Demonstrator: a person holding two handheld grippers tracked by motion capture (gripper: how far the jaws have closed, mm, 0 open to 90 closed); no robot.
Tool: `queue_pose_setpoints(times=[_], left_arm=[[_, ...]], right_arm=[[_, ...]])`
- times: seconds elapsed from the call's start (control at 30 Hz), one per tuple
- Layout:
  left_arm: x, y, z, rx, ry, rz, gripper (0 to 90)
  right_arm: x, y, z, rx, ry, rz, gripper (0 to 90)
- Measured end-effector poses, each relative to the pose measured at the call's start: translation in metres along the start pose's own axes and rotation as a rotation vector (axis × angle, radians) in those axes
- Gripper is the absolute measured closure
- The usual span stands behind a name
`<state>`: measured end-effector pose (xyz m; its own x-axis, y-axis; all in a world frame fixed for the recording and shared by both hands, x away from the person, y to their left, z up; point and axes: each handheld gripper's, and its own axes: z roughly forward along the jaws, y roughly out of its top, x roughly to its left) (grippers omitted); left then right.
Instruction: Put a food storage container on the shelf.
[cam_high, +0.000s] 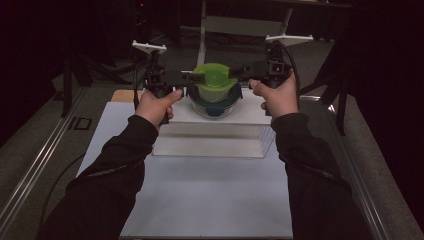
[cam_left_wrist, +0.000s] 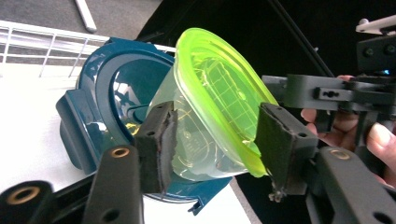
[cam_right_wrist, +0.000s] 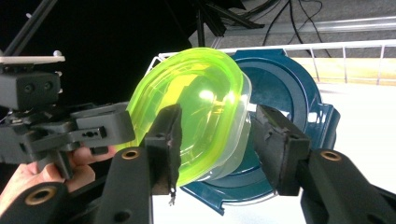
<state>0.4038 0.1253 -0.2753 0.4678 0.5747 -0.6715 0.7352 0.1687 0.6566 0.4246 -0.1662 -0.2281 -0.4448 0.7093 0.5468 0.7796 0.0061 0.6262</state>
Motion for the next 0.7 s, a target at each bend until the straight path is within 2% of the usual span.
queue_pose_setpoints(times=[0.1, 0.23, 0.27, 0.3, 0.33, 0.4, 0.43, 0.47, 0.53, 0.57, 0.6, 0.63, 0.67, 0.7], left_arm=[[0.002, -0.001, -0.002, -0.004, 0.001, -0.006, 44.4], [0.001, -0.002, -0.014, -0.023, -0.011, 0.004, 44.3], [0.001, -0.002, -0.014, -0.023, -0.011, 0.004, 44.2], [-0.001, -0.003, -0.017, -0.027, -0.006, 0.014, 44.2], [-0.003, -0.004, -0.02, -0.037, 0.003, 0.027, 44.2], [-0.005, -0.006, -0.027, -0.051, -0.003, 0.039, 43.7], [-0.007, -0.008, -0.03, -0.055, 0.006, 0.058, 42.3], [-0.011, -0.012, -0.037, -0.07, 0.028, 0.105, 42.2], [-0.013, -0.015, -0.04, -0.073, 0.027, 0.121, 39.3], [-0.014, -0.021, -0.045, -0.086, 0.022, 0.164, 38.6], [-0.014, -0.021, -0.045, -0.086, 0.022, 0.164, 37.1], [-0.014, -0.028, -0.051, -0.101, 0.008, 0.208, 35.0], [-0.014, -0.028, -0.051, -0.101, 0.008, 0.208, 33.9], [-0.013, -0.032, -0.053, -0.107, 0.003, 0.231, 33.9]], right_arm=[[0.004, -0.002, -0.007, -0.026, 0.004, -0.013, 49.0], [0.013, -0.011, -0.018, -0.042, 0.056, -0.046, 50.0], [0.013, -0.011, -0.018, -0.042, 0.056, -0.046, 50.0], [0.017, -0.018, -0.019, -0.038, 0.064, -0.069, 53.8], [0.017, -0.018, -0.019, -0.038, 0.064, -0.069, 53.8], [0.022, -0.03, -0.019, -0.023, 0.083, -0.091, 58.5], [0.023, -0.034, -0.018, -0.016, 0.095, -0.094, 60.7], [0.024, -0.038, -0.017, -0.013, 0.105, -0.098, 61.7], [0.025, -0.042, -0.015, -0.005, 0.11, -0.103, 63.0], [0.027, -0.048, -0.012, 0.004, 0.127, -0.112, 70.7], [0.027, -0.048, -0.012, 0.004, 0.127, -0.112, 70.7], [0.028, -0.054, -0.008, 0.014, 0.131, -0.123, 76.7], [0.028, -0.054, -0.008, 0.014, 0.131, -0.123, 76.7], [0.028, -0.057, -0.005, 0.019, 0.13, -0.123, 81.1]])
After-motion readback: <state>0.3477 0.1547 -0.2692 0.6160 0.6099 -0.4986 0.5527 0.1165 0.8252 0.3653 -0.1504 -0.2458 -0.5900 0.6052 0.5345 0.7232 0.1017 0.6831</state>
